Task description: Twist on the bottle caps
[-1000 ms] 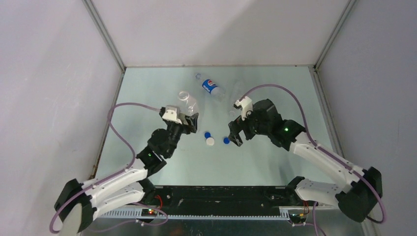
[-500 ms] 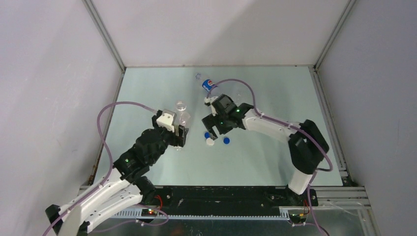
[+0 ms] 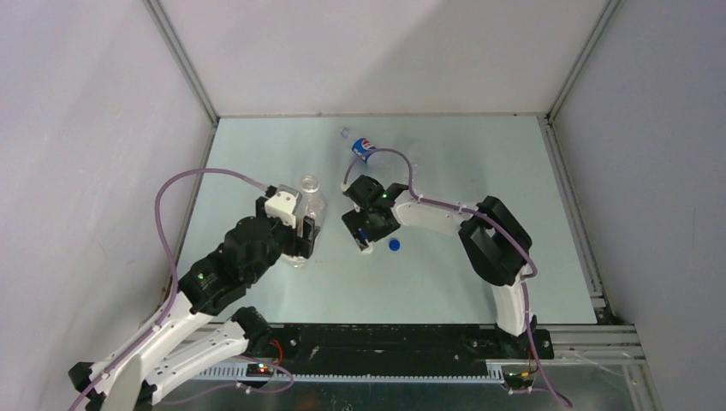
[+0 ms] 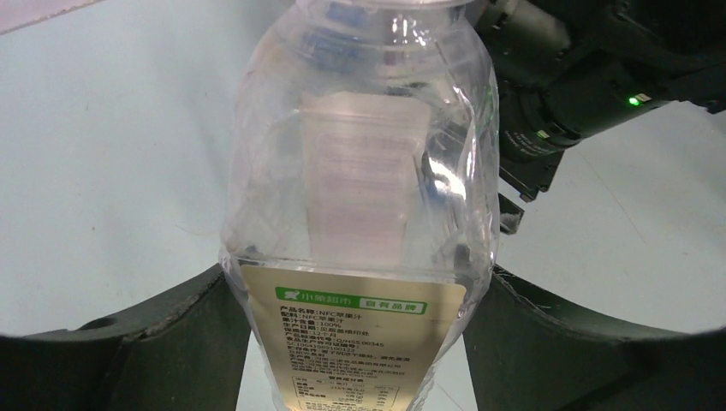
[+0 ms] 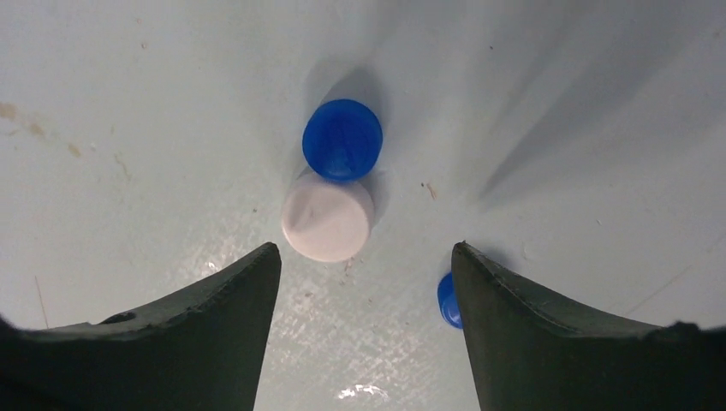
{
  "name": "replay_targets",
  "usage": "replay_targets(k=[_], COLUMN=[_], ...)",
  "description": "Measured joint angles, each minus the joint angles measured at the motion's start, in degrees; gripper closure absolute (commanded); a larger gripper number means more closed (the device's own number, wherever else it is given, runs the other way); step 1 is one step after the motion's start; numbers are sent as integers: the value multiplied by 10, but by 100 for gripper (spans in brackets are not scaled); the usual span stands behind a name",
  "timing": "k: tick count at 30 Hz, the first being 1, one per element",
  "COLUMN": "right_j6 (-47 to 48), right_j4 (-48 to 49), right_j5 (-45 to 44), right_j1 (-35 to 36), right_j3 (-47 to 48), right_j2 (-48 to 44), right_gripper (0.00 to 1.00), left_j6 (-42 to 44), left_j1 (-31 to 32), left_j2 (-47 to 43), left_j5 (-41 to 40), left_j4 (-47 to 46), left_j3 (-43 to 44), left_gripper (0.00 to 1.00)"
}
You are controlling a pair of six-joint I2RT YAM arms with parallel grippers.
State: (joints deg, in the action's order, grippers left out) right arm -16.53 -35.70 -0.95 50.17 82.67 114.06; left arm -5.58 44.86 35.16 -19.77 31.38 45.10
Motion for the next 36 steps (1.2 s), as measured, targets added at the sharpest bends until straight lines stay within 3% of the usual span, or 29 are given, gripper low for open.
replay_targets(k=[11,26,36], right_j6=[0,-11,-9], right_j4=[-43,-93,-93], right_j5=[-18,-16,-4], right_j1=[28,31,31], right_j3=[85,112,112], right_j2=[72,97,97], right_gripper=[34,43,62], left_j6=[1,31,33], left_j1=[0,0,0], left_j2=[-1,-16,-9], left_j5=[18,72,95], left_j4=[35,39,39], left_j3=[5,5,5], left_gripper=[90,93,100])
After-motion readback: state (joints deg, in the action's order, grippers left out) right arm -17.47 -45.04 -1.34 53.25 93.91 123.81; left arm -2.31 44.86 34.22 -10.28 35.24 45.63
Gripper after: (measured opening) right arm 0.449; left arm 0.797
